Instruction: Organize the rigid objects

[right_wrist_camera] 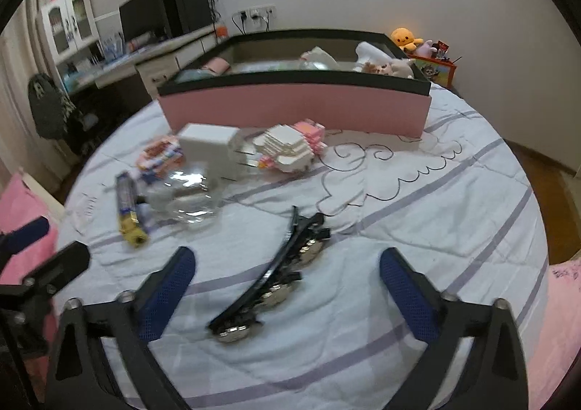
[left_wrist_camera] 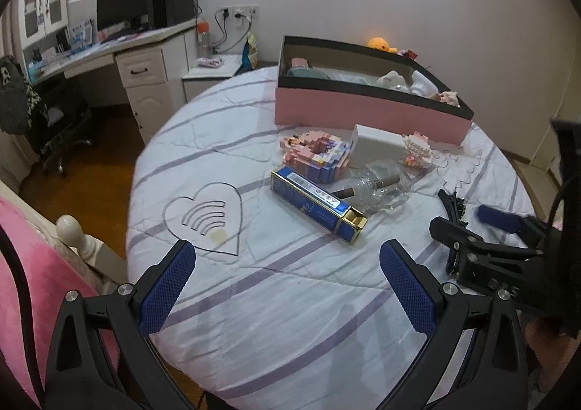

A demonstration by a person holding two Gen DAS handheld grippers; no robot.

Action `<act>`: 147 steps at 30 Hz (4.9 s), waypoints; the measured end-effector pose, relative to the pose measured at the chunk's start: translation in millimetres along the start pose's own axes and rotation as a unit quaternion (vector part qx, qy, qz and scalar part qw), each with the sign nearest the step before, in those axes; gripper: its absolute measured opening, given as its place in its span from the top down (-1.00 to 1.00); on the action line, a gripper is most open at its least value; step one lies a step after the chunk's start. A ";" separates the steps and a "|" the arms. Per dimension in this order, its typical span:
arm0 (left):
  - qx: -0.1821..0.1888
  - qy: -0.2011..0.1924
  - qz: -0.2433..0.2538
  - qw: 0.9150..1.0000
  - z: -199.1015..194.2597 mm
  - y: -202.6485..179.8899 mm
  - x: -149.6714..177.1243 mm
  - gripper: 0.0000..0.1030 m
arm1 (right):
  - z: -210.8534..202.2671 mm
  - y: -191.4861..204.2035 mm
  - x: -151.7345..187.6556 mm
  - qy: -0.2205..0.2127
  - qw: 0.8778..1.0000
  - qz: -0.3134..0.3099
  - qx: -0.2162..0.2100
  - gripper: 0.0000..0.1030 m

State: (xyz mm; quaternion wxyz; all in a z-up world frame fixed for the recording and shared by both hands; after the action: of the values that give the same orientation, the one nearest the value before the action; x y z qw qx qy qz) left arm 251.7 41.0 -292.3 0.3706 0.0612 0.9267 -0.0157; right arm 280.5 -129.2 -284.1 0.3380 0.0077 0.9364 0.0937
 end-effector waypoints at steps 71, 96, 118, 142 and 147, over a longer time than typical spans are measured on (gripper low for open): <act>0.017 -0.213 0.091 0.973 -145.9 -92.5 -100.8 0.70 | -184.5 30.9 -66.9 -0.226 0.969 -0.054 -0.081 0.60; 0.004 -0.238 0.099 0.966 -118.9 -95.9 -152.1 0.70 | -170.6 36.6 -120.6 -0.254 0.963 -0.065 -0.060 0.60; 0.068 -0.049 0.097 0.992 119.7 -67.2 -207.1 0.70 | 42.0 -12.9 -188.4 -0.101 0.993 -0.047 -0.024 0.60; -0.026 -0.221 0.056 0.973 -89.8 -36.5 -182.0 -0.99 | -128.3 -8.9 -170.7 -0.227 0.973 -0.023 -0.020 -1.00; -0.030 -0.249 0.055 0.966 -139.8 -39.7 -168.7 -0.99 | -184.4 6.6 -153.8 -0.262 0.964 -0.042 -0.007 -1.00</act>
State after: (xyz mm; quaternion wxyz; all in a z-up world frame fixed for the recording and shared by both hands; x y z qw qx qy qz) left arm 272.1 -5.2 -75.4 0.5915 0.0953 0.8004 0.0179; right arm 281.9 -166.0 -46.8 0.5751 -0.0097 0.8140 0.0809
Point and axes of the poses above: each gripper's, at about its wrist camera, not at the fingertips, and z roughly the way its jaws point, y to its left, x to its underside, the point moved 10 cm from there along z, roughly the way its jaws point, and after that the axes turned 8 degrees about z, right-handed, at the moved point
